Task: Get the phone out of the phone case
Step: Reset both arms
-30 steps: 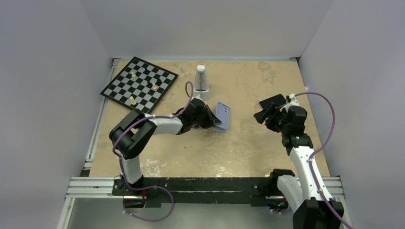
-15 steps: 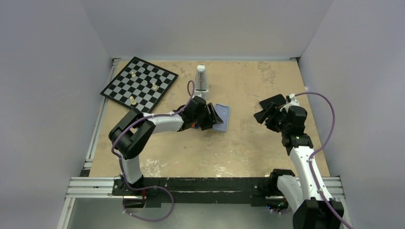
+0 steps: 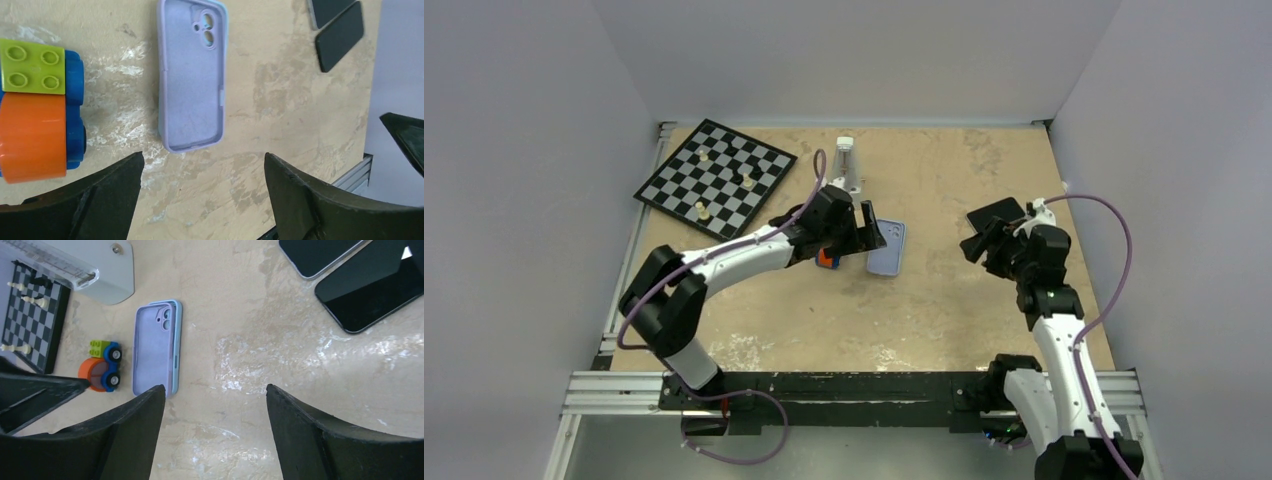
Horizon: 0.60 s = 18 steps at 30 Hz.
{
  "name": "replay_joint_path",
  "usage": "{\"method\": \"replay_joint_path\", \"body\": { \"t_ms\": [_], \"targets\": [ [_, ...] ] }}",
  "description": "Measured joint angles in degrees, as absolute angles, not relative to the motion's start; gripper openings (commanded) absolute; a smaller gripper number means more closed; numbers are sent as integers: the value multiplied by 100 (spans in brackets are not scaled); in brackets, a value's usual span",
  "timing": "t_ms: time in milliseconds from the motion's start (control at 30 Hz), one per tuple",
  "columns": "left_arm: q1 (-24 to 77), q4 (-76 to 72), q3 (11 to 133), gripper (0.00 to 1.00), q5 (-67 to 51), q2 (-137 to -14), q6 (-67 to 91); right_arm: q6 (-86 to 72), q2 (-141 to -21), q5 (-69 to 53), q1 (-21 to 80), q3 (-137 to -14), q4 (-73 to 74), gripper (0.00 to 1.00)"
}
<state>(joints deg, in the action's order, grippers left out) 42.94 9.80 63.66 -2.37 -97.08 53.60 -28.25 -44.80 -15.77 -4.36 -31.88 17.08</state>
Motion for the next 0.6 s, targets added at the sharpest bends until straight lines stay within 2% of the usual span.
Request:
{"method": "replay_joint_path", "body": {
  "t_ms": [167,300,467,600],
  "targets": [
    [4493,1203,6366,92,95,-8606,4471,-2569,-3876,-1304,-436,-3417,2062,81],
    [4624,1072,6344,93,574,-7192,3667,-2410,-3052,-1286,-436,-3789,2241,85],
    [4615,530,6254,94,1459,-5437,2641,-2171,-2185,-1072,-436,-4794,2418,87],
    [4615,198,6230,94,1977,-4633,1992,-2073,-2097,-937,-434,-5693,2418,89]
  ]
}}
